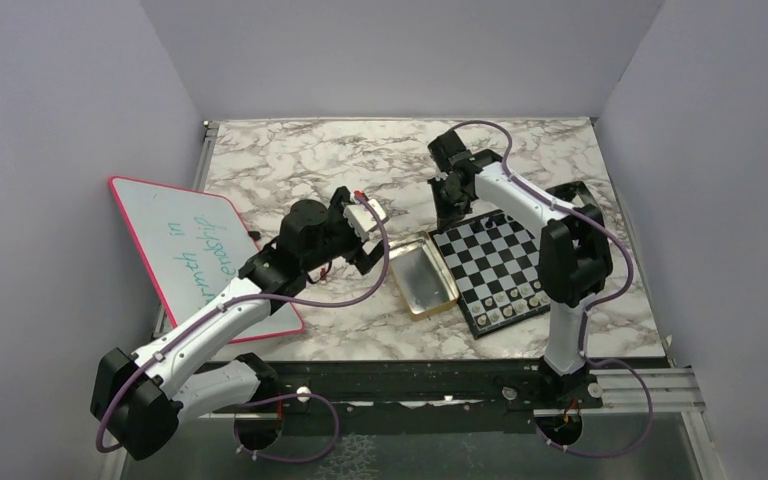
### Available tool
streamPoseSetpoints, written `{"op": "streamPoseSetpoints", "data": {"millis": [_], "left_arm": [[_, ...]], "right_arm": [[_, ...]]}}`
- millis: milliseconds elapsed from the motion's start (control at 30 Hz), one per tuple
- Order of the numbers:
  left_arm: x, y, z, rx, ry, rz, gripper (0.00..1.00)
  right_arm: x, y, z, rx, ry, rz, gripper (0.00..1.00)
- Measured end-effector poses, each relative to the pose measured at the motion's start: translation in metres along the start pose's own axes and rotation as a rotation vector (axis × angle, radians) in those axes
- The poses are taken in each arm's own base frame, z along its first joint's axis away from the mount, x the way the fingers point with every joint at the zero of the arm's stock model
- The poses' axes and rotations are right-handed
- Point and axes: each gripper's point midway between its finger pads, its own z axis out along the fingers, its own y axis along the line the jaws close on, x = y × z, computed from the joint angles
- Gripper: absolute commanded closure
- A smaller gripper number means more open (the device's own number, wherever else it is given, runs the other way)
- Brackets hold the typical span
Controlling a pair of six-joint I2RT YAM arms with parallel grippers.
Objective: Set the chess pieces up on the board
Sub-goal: Place the chess piece on the chessboard.
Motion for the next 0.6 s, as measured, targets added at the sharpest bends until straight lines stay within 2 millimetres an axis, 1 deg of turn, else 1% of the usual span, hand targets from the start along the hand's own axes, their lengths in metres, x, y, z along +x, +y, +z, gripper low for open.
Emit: {"op": "streamPoseSetpoints", "data": {"millis": [200, 600], "left_arm": [[-0.004, 0.002, -0.003, -0.011, -0.012, 0.022, 0.01], [-0.004, 0.004, -0.005, -0.022, -0.013, 0.035, 0.01]], "right_arm": [[0.005, -0.001, 0.01, 0.025, 0.051, -0.016, 0.9], [0.012, -0.003, 0.019, 0.049, 0.094, -0.03, 0.9]]}}
